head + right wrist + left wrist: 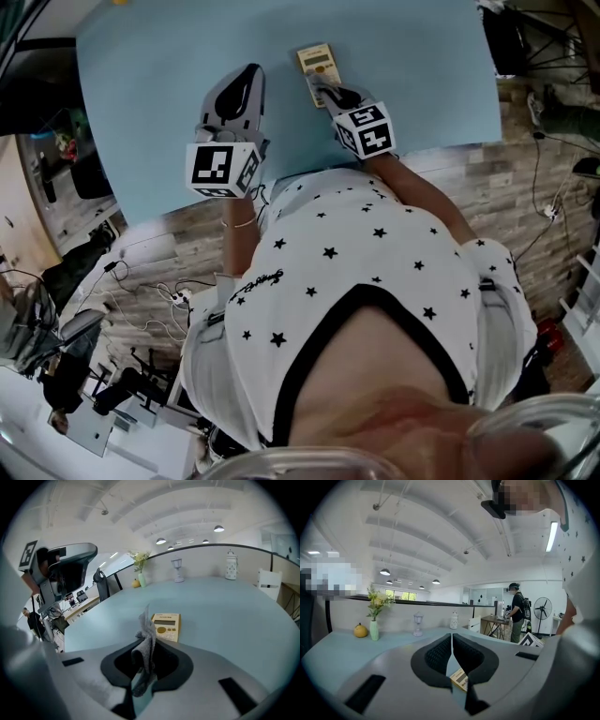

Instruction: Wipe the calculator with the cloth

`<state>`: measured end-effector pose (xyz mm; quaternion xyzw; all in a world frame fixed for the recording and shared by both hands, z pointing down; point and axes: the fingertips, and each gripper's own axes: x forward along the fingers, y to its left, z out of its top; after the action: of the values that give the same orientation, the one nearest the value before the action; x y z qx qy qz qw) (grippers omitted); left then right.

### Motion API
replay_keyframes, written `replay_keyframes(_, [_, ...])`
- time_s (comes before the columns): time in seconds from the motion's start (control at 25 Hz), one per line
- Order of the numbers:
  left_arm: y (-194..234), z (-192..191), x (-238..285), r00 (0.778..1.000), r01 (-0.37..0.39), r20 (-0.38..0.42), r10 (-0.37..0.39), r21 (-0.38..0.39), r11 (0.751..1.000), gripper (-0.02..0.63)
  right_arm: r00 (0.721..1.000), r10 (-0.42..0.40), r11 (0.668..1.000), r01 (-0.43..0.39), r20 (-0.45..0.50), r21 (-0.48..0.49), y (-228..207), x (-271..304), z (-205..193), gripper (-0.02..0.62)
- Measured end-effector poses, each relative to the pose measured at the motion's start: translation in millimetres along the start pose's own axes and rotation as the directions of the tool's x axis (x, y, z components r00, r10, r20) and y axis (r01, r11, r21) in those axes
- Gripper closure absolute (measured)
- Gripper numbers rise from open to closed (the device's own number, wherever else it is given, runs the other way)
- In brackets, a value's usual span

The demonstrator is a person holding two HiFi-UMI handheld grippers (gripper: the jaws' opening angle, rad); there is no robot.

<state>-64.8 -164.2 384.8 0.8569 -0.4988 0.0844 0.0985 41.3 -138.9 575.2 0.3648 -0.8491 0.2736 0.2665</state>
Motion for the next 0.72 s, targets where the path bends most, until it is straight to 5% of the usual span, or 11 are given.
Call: replay_keyframes(0.72, [-12.4, 2.7, 13.6, 1.0, 0.03, 0.003, -0.03, 0.012, 0.999, 0.571, 0.994, -0.111, 0.99, 0.111, -0.003, 0.092, -50.4, -18.6, -19.8, 0.551])
